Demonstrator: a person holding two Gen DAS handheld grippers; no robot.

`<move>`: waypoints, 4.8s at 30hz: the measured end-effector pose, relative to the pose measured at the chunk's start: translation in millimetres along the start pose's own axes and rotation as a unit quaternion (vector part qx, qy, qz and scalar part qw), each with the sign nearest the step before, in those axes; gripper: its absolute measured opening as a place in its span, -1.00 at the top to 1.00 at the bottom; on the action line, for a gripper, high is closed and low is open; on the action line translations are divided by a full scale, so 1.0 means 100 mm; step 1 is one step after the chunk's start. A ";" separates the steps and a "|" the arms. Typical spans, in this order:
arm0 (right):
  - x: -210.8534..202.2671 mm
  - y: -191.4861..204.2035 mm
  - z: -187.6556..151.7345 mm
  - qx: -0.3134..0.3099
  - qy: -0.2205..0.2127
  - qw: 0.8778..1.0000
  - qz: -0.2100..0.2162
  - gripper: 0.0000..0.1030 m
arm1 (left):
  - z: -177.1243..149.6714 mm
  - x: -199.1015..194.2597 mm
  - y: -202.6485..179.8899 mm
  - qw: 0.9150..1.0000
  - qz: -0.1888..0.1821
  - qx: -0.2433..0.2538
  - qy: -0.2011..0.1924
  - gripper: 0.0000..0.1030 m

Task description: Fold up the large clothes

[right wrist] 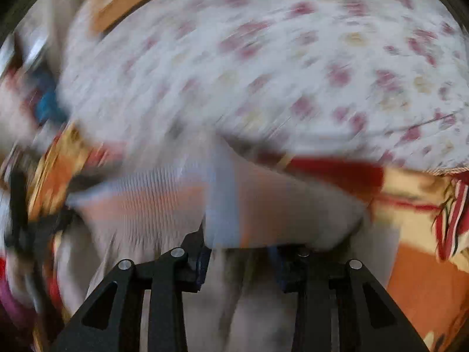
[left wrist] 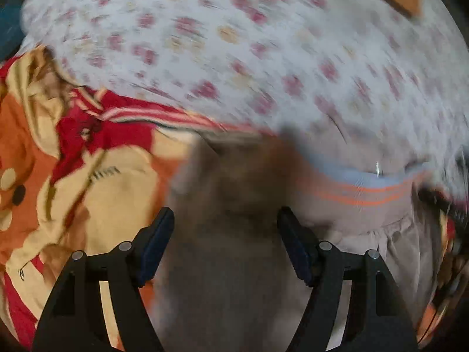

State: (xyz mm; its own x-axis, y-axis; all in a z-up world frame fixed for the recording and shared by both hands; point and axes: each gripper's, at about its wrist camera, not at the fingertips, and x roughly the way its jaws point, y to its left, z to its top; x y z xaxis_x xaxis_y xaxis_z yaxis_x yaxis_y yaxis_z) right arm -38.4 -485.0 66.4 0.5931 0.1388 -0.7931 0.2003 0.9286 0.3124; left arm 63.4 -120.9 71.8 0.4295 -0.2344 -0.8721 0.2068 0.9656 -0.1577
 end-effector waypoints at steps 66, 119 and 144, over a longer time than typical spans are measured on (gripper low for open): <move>1.06 2.55 -0.30 -0.102 0.110 0.980 0.134 0.47 | -0.81 -0.28 0.77 0.987 -0.150 -0.047 -0.020 -0.53; -1.11 -0.06 -1.44 -0.033 -0.024 0.993 -0.114 -0.58 | -0.91 -0.16 0.34 0.993 -0.088 -0.074 0.002 -0.72; -1.43 0.31 -1.70 0.031 -0.016 0.995 -0.093 -0.59 | -0.95 -0.15 0.45 0.986 -0.139 -0.087 -0.009 -1.00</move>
State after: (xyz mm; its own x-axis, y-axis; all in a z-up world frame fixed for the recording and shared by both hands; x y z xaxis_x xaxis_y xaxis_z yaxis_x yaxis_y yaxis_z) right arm -249.8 -417.9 100.5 0.5662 -0.0460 -0.8230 0.3558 0.9143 0.1936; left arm -17.3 -63.0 33.8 0.3932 -0.4932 -0.7760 0.1652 0.8681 -0.4681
